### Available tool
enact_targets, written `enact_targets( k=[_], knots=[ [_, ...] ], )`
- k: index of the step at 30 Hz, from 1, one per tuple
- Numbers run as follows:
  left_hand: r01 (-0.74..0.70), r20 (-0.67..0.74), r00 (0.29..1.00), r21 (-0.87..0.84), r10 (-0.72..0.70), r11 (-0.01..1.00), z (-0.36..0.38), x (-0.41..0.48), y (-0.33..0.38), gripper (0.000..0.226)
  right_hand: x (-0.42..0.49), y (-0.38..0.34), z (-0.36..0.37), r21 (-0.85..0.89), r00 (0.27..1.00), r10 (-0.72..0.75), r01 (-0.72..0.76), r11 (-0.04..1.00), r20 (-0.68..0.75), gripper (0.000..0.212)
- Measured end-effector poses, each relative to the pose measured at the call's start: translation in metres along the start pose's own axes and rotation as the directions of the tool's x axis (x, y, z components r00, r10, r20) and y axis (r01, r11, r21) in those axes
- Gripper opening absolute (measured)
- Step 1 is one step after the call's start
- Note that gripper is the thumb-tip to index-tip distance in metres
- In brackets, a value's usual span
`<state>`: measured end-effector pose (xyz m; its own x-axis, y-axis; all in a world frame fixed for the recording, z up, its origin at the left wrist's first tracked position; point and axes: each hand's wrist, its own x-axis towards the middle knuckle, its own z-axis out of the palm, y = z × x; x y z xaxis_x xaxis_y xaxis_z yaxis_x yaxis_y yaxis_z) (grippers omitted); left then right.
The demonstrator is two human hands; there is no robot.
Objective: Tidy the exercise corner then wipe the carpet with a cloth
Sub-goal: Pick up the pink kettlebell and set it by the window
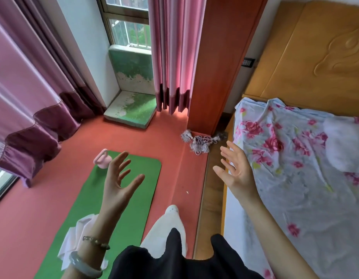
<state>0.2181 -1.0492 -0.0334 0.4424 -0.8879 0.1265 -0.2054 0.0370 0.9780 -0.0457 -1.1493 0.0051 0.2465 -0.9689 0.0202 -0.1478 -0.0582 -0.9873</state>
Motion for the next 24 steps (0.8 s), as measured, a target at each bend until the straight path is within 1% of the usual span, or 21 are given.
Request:
enact_targets(
  k=[4,8,15,20,24],
  knots=[
    [0.0,-0.015,1.0,0.021,0.0,1.0,0.016,0.082,-0.001,0.075,0.086,-0.005,0.004,0.004,1.0,-0.002,0.002,1.0,0.009,0.062],
    [-0.004,-0.031,1.0,0.03,0.005,1.0,0.026,0.151,0.002,0.071,0.159,-0.008,0.01,0.012,1.0,-0.006,0.006,1.0,0.021,0.061],
    [0.033,-0.077,0.997,0.048,-0.029,0.998,0.041,0.232,-0.008,0.07,0.261,-0.005,0.023,-0.005,0.995,0.014,-0.013,1.0,0.101,0.063],
    [0.069,-0.172,0.984,0.072,-0.056,0.995,0.05,0.283,-0.018,0.074,0.34,0.002,0.034,0.005,0.982,-0.006,0.005,1.0,0.187,0.063],
    [0.109,-0.307,0.948,0.07,-0.082,0.992,0.062,0.339,-0.029,0.074,0.43,0.008,0.046,0.012,0.949,-0.033,0.031,0.999,0.312,0.065]
  ],
)
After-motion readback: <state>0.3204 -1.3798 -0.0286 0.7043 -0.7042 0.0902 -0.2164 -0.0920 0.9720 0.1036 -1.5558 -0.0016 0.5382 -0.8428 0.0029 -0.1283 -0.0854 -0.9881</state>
